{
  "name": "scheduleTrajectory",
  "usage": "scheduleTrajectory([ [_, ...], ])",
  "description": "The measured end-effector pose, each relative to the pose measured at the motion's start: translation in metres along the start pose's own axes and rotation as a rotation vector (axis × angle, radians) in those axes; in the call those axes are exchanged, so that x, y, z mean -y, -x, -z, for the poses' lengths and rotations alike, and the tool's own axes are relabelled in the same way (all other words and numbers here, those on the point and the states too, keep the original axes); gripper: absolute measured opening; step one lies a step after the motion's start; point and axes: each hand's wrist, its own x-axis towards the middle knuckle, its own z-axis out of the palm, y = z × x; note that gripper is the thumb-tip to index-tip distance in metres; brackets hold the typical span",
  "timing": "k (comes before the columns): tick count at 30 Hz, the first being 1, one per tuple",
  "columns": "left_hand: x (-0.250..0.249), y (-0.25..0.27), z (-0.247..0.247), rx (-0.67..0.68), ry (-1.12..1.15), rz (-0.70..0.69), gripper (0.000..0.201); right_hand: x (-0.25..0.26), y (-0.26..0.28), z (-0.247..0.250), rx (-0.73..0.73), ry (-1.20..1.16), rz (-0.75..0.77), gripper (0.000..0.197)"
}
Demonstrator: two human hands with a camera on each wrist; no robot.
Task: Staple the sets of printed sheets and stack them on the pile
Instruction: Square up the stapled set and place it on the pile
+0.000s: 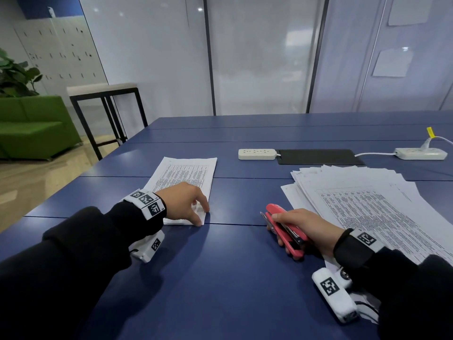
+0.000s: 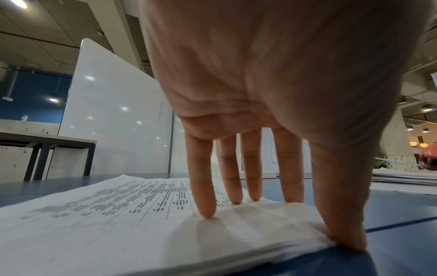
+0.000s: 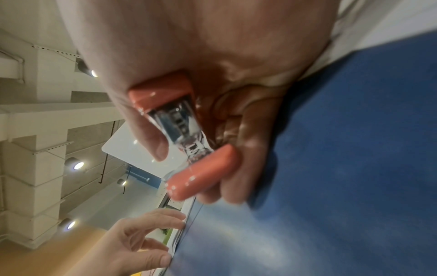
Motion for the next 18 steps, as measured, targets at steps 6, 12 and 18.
scheduleTrajectory([
  [6, 0.0042, -0.0032, -0.0014, -0.004, 0.017, 0.004, 0.040, 0.0018, 0.0012, -0.0007, 0.001, 0.002, 0.008, 0.055],
  [12, -0.0002, -0.0036, -0.0010, -0.006, 0.008, 0.014, 0.043, 0.0015, 0.0014, -0.0005, -0.002, 0.003, 0.008, 0.055],
  [18, -0.0040, -0.0050, 0.0009, -0.003, 0.021, 0.034, 0.044, 0.0022, 0.0026, -0.0009, -0.008, 0.002, 0.011, 0.055],
])
